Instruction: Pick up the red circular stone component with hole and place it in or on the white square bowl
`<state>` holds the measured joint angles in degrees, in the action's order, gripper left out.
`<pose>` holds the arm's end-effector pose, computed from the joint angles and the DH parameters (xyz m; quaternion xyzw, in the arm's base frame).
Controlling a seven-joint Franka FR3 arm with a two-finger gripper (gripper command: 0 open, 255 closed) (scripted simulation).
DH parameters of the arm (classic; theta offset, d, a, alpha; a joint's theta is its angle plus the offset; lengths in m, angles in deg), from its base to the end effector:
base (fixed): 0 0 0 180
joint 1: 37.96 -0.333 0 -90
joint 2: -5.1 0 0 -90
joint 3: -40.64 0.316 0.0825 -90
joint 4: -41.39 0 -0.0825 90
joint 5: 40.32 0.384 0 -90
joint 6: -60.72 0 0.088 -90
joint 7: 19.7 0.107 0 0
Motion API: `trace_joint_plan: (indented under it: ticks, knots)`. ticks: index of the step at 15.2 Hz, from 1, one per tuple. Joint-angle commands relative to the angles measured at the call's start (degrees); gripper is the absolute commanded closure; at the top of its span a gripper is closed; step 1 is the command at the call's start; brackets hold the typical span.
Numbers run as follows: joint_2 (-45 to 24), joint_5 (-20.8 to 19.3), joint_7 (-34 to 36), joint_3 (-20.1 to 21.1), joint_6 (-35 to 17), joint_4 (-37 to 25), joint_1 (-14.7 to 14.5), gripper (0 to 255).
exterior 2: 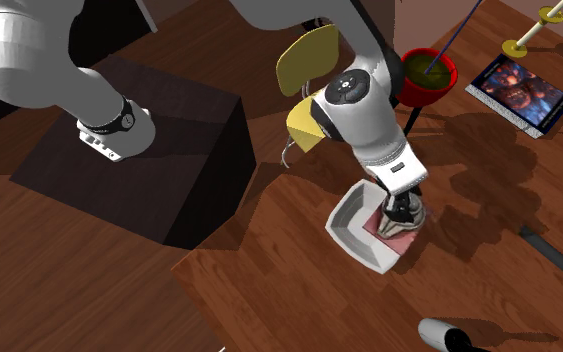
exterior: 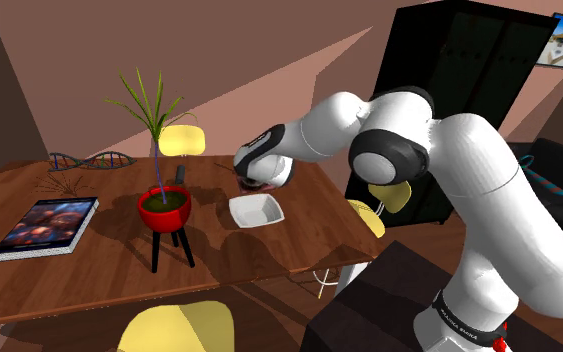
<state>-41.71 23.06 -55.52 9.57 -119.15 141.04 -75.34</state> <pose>0.6812 0.0545 0.2380 0.9297 -0.0396 0.3625 0.0525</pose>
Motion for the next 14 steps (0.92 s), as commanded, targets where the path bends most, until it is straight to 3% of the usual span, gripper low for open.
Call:
trace_joint_plan:
  ticks: [1,14]
  knots:
    - [-0.9,0.2,-0.2,0.7,-0.2,-1.0,0.8,255]
    - [-6.8,4.1,-8.7,14.9,-8.5,-6.8,11.7,255]
